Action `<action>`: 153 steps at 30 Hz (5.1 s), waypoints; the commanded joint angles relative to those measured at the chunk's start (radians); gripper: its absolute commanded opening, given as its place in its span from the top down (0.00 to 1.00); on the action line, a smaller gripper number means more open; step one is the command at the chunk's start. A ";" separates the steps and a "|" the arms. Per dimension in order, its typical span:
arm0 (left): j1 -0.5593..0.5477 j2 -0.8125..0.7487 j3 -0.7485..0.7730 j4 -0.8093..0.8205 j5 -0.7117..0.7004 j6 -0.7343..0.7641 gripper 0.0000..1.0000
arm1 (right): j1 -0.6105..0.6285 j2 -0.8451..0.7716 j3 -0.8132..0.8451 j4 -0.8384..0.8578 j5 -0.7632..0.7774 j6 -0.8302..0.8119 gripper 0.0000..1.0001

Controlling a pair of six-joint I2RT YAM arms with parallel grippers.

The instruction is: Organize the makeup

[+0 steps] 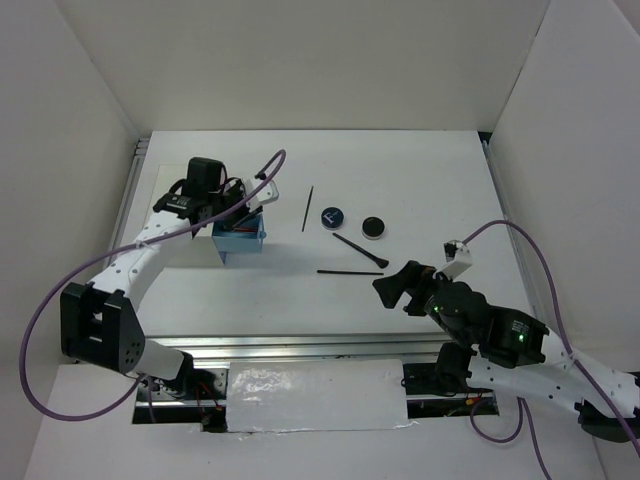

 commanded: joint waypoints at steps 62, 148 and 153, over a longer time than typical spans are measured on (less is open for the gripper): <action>0.010 -0.939 -0.324 -0.147 -0.823 -1.214 0.01 | -0.164 1.662 1.086 0.393 -0.270 -0.328 1.00; 0.011 -0.907 -0.338 -0.135 -0.850 -1.200 0.00 | -0.433 2.159 1.296 1.458 -1.199 0.275 0.35; 0.011 -0.907 -0.338 -0.135 -0.846 -1.200 0.01 | -0.430 2.205 1.371 1.444 -1.211 0.298 0.42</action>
